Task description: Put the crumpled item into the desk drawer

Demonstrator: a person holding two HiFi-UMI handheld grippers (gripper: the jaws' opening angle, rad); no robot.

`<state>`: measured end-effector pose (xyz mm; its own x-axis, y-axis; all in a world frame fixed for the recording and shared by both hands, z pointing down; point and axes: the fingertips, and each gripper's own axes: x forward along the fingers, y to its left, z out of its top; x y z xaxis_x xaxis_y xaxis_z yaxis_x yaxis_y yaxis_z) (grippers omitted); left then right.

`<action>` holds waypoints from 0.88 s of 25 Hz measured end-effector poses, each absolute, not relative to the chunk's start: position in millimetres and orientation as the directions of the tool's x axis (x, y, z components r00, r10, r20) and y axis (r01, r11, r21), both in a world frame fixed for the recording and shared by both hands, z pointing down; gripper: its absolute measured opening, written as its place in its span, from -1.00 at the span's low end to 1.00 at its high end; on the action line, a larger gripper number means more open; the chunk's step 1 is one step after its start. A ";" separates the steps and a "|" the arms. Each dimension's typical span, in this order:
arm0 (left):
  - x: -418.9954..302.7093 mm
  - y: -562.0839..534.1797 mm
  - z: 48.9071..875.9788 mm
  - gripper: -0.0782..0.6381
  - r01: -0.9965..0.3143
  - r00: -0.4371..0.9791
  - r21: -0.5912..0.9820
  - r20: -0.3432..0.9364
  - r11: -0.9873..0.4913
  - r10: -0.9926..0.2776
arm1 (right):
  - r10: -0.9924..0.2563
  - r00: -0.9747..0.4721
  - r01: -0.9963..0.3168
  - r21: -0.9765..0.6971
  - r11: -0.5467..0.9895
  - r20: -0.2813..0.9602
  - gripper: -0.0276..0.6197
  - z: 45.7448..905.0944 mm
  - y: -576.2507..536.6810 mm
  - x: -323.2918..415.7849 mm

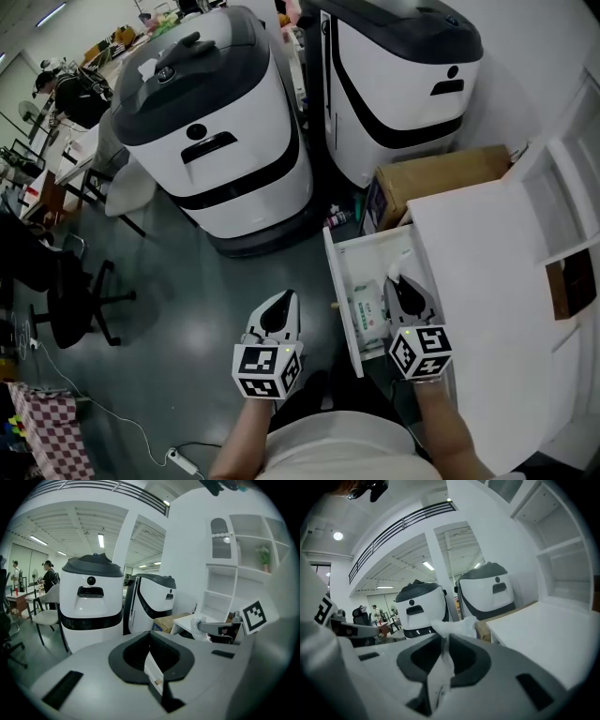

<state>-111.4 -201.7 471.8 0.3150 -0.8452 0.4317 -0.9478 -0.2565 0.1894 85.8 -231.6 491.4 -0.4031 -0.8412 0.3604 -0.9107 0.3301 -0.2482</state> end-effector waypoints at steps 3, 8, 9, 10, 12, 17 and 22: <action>-109.9 -204.2 475.9 -0.80 -0.949 0.313 0.189 0.444 -0.254 -0.840 | -0.824 -0.391 -0.918 -0.232 0.320 0.410 -0.73 515.4 -233.8 88.2; -100.7 -211.2 481.1 -0.80 -0.946 0.320 0.191 0.456 -0.260 -0.830 | -0.787 -0.364 -0.931 -0.208 0.299 0.498 -0.73 554.1 -235.1 99.5; -99.1 -212.9 482.2 -0.80 -0.946 0.322 0.190 0.457 -0.262 -0.829 | -0.779 -0.360 -0.933 -0.203 0.297 0.513 -0.73 561.1 -235.5 101.2; -97.6 -214.4 483.3 -0.80 -0.946 0.323 0.190 0.459 -0.264 -0.827 | -0.770 -0.355 -0.935 -0.198 0.295 0.530 -0.73 568.3 -235.7 102.6; -94.1 -216.7 486.1 -0.80 -0.944 0.328 0.190 0.464 -0.269 -0.823 | -0.748 -0.343 -0.939 -0.184 0.291 0.568 -0.73 583.5 -235.0 104.9; -84.6 -220.9 491.7 -0.80 -0.939 0.344 0.198 0.479 -0.282 -0.808 | -0.688 -0.290 -0.953 -0.136 0.269 0.665 -0.73 619.2 -233.7 115.5; -80.3 -228.5 494.7 -0.80 -0.937 0.348 0.195 0.492 -0.289 -0.798 | -0.643 -0.263 -0.959 -0.121 0.256 0.719 -0.73 644.0 -237.4 121.6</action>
